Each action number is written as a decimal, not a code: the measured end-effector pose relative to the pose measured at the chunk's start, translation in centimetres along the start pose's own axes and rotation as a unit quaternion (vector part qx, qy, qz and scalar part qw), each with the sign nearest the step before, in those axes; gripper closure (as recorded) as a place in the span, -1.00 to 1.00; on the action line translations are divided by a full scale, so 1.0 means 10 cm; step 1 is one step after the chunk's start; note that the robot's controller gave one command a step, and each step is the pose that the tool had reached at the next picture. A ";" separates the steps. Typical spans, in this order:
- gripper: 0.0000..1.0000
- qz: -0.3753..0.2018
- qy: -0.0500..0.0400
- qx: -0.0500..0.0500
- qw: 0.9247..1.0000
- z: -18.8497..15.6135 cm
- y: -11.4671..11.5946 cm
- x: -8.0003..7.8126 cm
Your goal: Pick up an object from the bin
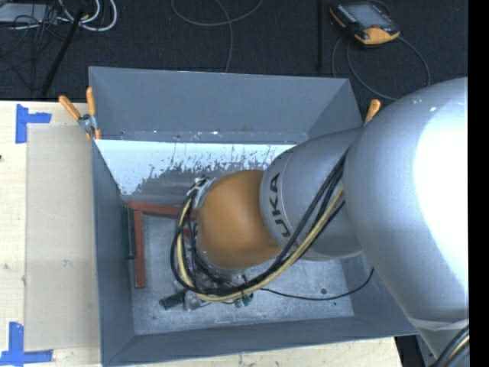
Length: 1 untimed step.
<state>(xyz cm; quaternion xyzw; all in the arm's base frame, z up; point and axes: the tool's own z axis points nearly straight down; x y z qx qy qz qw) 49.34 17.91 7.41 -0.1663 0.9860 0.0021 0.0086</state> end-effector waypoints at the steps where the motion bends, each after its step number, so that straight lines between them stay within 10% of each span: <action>1: 1.00 0.011 0.009 0.001 1.000 -1.38 -0.05 0.13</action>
Offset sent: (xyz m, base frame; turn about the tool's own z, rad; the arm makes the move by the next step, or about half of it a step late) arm 0.0000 0.0000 0.0000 0.0000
